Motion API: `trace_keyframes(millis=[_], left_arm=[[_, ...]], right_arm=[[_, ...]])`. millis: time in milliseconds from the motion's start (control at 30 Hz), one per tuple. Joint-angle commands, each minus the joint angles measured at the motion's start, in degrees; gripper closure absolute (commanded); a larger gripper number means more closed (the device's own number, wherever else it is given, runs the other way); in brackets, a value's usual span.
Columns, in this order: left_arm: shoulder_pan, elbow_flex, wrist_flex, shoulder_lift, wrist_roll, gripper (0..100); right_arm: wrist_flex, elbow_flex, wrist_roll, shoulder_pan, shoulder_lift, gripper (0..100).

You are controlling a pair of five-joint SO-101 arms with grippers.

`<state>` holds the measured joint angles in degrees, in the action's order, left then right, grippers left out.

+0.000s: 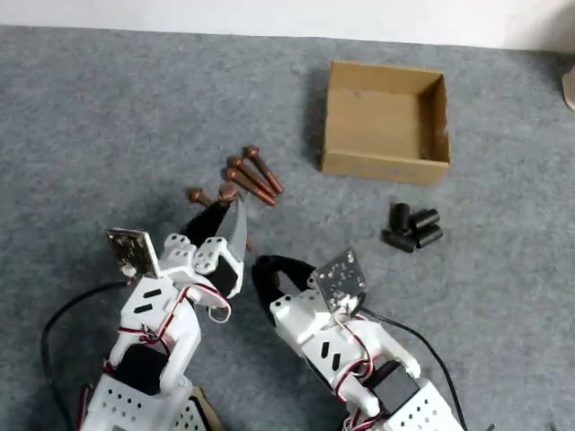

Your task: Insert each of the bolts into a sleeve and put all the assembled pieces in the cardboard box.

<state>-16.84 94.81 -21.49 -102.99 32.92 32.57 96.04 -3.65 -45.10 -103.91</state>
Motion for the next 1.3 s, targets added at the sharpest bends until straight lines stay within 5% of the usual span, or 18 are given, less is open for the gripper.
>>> trace_keyframes(millis=[0, 667, 867, 1267], left_arm=[[-0.1, -5.8, -1.8, -1.0, 5.5, 99], [-9.9, -14.4, -3.3, -1.1, -3.3, 99], [-9.6, -14.6, -10.7, -1.2, -3.6, 99], [-9.6, -11.6, -10.9, -1.2, -9.3, 99]], right_arm=[[-4.4, 8.0, -0.7, 0.9, -1.3, 99.5], [-8.1, 8.0, -0.4, 0.9, -0.9, 99.5], [-8.1, 8.0, -0.6, 0.9, -0.9, 99.5], [-6.2, 8.0, -0.7, 0.9, -0.9, 99.5]])
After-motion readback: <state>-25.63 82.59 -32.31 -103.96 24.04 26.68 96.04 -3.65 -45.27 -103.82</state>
